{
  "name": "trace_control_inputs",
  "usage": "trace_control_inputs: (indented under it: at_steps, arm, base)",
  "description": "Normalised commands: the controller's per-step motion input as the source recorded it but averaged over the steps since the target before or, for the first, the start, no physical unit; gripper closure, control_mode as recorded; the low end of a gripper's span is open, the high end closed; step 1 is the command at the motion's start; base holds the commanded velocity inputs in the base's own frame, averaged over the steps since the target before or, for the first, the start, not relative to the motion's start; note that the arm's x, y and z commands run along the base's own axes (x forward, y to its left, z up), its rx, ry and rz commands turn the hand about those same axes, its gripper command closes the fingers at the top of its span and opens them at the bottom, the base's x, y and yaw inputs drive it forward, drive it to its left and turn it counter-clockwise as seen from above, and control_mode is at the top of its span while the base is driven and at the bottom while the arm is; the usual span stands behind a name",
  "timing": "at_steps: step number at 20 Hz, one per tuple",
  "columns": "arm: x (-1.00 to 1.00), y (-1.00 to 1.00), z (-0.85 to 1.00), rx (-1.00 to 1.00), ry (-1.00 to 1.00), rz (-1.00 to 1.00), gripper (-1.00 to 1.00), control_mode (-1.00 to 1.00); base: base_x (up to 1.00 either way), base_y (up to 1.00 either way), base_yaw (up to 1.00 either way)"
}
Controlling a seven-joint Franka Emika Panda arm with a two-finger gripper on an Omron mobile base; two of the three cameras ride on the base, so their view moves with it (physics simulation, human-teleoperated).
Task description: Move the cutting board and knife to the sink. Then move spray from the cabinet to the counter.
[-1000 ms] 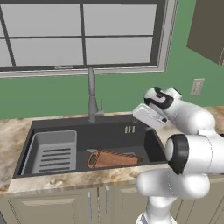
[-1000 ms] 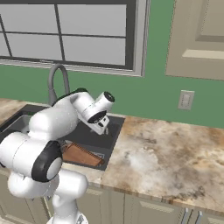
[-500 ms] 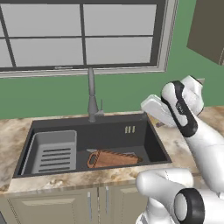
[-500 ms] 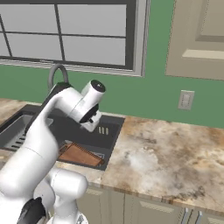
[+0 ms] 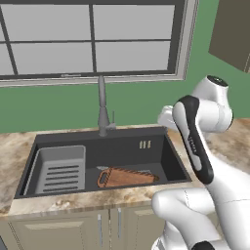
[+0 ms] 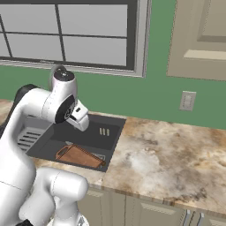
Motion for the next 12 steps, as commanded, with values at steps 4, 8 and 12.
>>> trace_control_inputs:
  at_steps: [4,8,12]
  arm:
    - [-0.52,-0.07,0.51,-0.05,0.05,-0.12,-1.00,-1.00]
    - [-0.88,-0.07,0.16,-0.03,-0.04,0.01,-1.00,-1.00]
    - [-0.94,-0.07,0.16,-0.20,-0.08,0.06,-1.00,-1.00]
  base:
    - [0.00,0.00,0.00]
    - [0.00,0.00,0.00]
    - [0.00,0.00,0.00]
